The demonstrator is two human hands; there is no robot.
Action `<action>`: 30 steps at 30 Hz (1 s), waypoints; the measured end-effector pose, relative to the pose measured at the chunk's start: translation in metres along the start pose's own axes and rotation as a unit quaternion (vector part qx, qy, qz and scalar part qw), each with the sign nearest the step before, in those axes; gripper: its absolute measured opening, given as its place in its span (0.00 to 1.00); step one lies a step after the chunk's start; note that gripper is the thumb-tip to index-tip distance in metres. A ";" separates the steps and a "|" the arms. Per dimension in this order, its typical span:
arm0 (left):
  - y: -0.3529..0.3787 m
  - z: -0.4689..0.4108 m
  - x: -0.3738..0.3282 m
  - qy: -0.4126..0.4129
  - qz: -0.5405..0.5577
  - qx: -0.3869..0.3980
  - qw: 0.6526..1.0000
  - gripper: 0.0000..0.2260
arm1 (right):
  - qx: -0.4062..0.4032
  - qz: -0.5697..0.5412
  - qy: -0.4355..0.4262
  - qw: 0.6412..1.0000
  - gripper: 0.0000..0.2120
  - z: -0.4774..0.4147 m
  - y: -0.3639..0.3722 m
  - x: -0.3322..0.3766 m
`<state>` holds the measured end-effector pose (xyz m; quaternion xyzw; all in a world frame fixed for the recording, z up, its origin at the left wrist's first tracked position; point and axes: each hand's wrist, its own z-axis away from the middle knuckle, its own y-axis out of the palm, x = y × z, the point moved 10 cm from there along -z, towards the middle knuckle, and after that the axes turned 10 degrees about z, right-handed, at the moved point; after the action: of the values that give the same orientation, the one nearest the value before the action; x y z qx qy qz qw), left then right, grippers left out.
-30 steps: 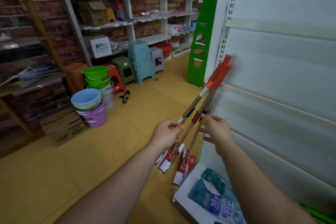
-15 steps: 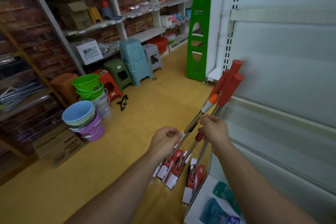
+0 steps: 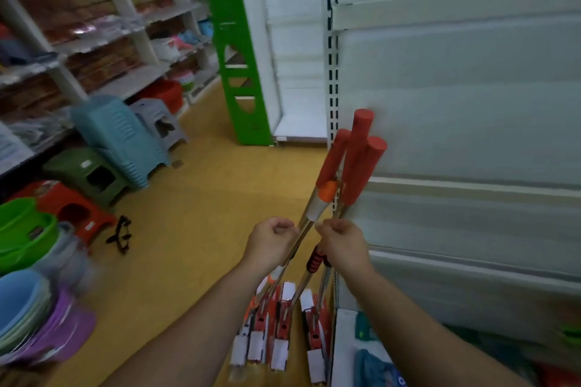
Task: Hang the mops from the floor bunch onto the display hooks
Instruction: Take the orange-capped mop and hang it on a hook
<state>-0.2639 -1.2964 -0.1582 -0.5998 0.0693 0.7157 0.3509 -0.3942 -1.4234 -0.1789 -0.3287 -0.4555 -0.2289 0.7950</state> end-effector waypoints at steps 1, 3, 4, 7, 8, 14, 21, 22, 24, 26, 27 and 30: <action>-0.001 -0.016 0.002 0.003 -0.007 0.019 1.000 0.09 | -0.017 -0.003 0.010 1.000 0.17 -0.004 0.004 -0.001; -0.004 -0.044 0.007 0.009 -0.019 0.057 0.998 0.08 | -0.055 -0.017 0.029 0.998 0.16 -0.010 0.015 -0.002; -0.005 -0.056 0.009 0.012 -0.028 0.078 0.996 0.09 | -0.075 -0.023 0.039 0.996 0.16 -0.013 0.022 -0.003; -0.009 -0.082 0.015 0.018 -0.059 0.148 0.987 0.10 | -0.135 -0.025 0.080 0.987 0.20 -0.015 0.038 -0.004; -0.013 -0.088 0.017 0.021 -0.066 0.168 0.983 0.09 | -0.148 -0.023 0.088 0.985 0.21 -0.014 0.044 -0.002; -0.014 -0.118 0.021 0.033 -0.095 0.250 0.963 0.12 | -0.239 -0.032 0.149 0.959 0.27 -0.006 0.053 0.007; 0.005 -0.136 0.022 0.046 -0.130 0.298 0.944 0.14 | -0.283 -0.072 0.163 0.942 0.35 -0.021 0.058 0.012; 0.008 -0.138 0.023 0.046 -0.128 0.303 0.943 0.14 | -0.287 -0.074 0.167 0.940 0.33 -0.022 0.057 0.012; 0.014 -0.139 0.023 0.043 -0.126 0.314 0.940 0.14 | -0.288 -0.079 0.173 0.939 0.30 -0.024 0.056 0.012; 0.020 -0.139 0.023 0.046 -0.133 0.325 0.935 0.15 | -0.287 -0.080 0.175 0.939 0.27 -0.027 0.055 0.009; 0.023 -0.139 0.023 0.048 -0.136 0.330 0.933 0.16 | -0.288 -0.078 0.172 0.939 0.25 -0.028 0.054 0.009; 0.030 -0.140 0.024 0.053 -0.138 0.340 0.929 0.16 | -0.288 -0.072 0.165 0.941 0.20 -0.030 0.055 0.009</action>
<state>-0.1689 -1.3818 -0.2277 -0.4853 0.2432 0.5608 0.6251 -0.3357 -1.4086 -0.1993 -0.4679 -0.2551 -0.4579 0.7116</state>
